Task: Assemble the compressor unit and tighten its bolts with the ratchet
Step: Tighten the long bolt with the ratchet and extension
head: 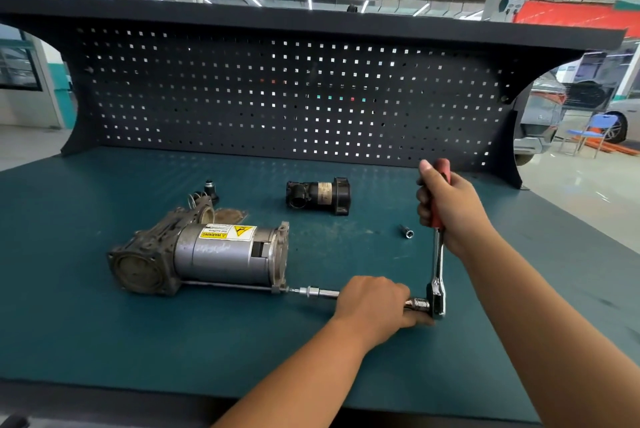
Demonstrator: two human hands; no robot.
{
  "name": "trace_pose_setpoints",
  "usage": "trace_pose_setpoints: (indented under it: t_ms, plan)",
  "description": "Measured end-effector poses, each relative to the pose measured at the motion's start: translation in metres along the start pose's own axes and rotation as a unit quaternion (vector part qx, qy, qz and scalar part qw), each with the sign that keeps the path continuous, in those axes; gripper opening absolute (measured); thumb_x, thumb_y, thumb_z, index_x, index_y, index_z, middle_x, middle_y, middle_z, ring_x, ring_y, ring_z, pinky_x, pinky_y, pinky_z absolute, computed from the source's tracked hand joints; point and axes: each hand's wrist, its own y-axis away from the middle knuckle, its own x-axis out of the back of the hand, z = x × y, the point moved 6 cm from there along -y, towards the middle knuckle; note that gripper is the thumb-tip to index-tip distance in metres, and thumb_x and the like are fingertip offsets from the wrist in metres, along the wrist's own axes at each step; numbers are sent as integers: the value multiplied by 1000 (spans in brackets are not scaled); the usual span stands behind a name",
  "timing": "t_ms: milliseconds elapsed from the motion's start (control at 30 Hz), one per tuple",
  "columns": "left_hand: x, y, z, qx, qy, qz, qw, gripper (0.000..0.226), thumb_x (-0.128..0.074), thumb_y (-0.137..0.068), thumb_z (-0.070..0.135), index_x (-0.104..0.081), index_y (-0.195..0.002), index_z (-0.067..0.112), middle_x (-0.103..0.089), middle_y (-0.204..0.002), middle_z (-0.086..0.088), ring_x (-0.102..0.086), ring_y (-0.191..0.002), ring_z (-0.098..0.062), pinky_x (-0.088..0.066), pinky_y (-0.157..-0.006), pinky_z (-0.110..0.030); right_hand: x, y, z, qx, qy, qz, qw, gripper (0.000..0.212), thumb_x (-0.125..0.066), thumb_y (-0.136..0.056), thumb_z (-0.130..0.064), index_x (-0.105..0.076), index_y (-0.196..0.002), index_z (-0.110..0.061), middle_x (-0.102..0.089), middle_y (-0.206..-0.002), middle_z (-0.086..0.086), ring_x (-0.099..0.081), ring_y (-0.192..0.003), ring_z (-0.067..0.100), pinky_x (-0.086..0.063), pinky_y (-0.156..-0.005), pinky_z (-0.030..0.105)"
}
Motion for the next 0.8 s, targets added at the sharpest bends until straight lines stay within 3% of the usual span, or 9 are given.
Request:
trace_pose_setpoints:
  t_ms: [267, 433, 533, 633, 733, 800]
  plan:
    - [2, 5, 3, -8, -11, 34, 999, 60, -41, -81, 74, -47, -83, 15, -64, -93, -9, -61, -89, -30, -25, -60, -32, 5, -13, 18, -45, -18, 39, 998, 33, -60, -88, -46, -48, -78, -17, -46, -60, -2, -42, -42, 8, -39, -40, 20]
    - [4, 4, 1, -4, -18, 40, 999, 59, -44, -84, 68, -57, -92, 11, -65, -96, -11, -61, -90, -32, -27, -61, -32, -6, -15, 28, -87, -16, 7, 996, 28, -53, -94, -40, -48, -92, -13, -45, -68, 1, -42, -51, 13, -37, -47, 25]
    - [2, 3, 2, -2, -13, 31, 999, 49, -46, -89, 58, -61, -90, 12, -66, -94, -12, -60, -87, -35, -29, -61, -32, -10, 2, 9, -16, -31, 1, 999, 23, -59, -90, -39, -49, -83, -19, -46, -64, -3, -41, -48, 10, -34, -47, 25]
    - [3, 5, 2, 3, -4, 27, 1000, 28, -47, -91, 35, -62, -90, 11, -65, -90, -15, -59, -84, -38, -30, -60, -32, -9, 42, -21, 108, -15, 8, 994, 33, -65, -75, -42, -43, -70, -18, -41, -56, -5, -38, -46, 11, -34, -44, 23]
    - [5, 7, 3, 9, -6, 36, 999, 24, -46, -89, 27, -64, -88, 10, -65, -87, -16, -59, -80, -40, -30, -59, -33, -8, 98, -33, 254, 34, 32, 966, 34, -62, -74, -37, -34, -63, -19, -32, -56, -1, -30, -50, 22, -32, -45, 23]
    - [6, 7, 2, 18, 6, 33, 999, 24, -46, -88, 26, -63, -86, 9, -65, -88, -17, -60, -82, -41, -32, -61, -34, -7, 134, -31, 331, 73, 29, 940, 26, -60, -76, -30, -40, -65, -19, -38, -58, 0, -34, -51, 16, -34, -48, 20]
